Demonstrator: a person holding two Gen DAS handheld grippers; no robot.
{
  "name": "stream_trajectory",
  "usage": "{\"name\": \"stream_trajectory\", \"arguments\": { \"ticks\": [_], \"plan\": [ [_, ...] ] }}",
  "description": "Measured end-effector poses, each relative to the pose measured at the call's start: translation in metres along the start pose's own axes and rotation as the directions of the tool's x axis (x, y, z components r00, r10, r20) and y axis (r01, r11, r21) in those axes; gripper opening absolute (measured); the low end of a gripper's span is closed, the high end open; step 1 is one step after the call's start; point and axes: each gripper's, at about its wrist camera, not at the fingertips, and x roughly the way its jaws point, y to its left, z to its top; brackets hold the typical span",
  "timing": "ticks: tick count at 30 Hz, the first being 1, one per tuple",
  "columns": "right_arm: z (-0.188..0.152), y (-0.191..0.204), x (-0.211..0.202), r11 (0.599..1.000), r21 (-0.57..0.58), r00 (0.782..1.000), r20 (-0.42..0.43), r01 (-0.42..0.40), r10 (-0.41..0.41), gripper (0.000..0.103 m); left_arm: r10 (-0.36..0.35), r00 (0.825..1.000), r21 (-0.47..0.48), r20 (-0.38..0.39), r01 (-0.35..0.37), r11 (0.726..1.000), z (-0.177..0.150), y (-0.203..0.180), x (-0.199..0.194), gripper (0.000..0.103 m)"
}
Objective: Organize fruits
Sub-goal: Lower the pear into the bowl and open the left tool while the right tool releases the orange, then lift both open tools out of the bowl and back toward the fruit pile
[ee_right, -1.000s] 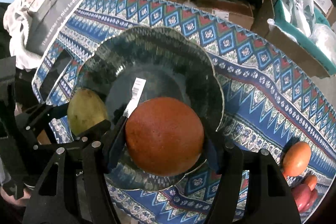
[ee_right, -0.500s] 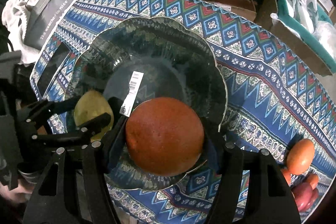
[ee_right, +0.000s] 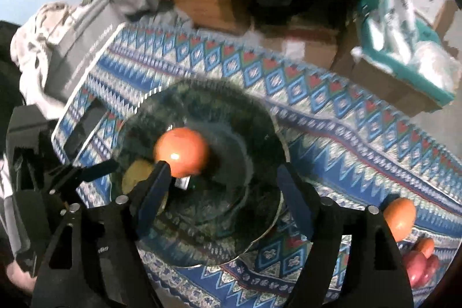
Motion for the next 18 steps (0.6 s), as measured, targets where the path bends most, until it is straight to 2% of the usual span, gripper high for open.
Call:
{"name": "stream_trajectory", "arguments": {
  "ticks": [6, 9, 11, 15, 18],
  "plan": [
    [0.003, 0.004, -0.042, 1.000, -0.004, 0.993, 0.113, -0.026, 0.027, 0.078, 0.004, 0.995, 0.032, 0.098, -0.007, 0.999, 0.008, -0.010, -0.036, 0.071],
    [0.000, 0.009, -0.066, 0.999, -0.040, 0.976, 0.215, -0.013, 0.021, 0.079, 0.008, 0.989, 0.047, 0.145, -0.015, 0.999, 0.010, -0.016, -0.054, 0.071],
    [-0.004, 0.013, -0.083, 0.997, -0.073, 0.962, 0.274, 0.028, -0.007, 0.079, 0.006, 0.985, 0.055, 0.173, -0.015, 0.998, 0.011, -0.020, -0.065, 0.071],
    [-0.010, 0.017, -0.103, 0.994, -0.092, 0.953, 0.301, 0.062, -0.032, 0.079, -0.007, 0.974, 0.065, 0.225, -0.008, 0.998, 0.012, -0.030, -0.086, 0.072],
    [-0.016, 0.017, -0.116, 0.992, -0.093, 0.955, 0.292, 0.080, -0.050, 0.085, -0.015, 0.962, 0.077, 0.273, -0.007, 0.997, 0.012, -0.036, -0.101, 0.075]
  ]
}}
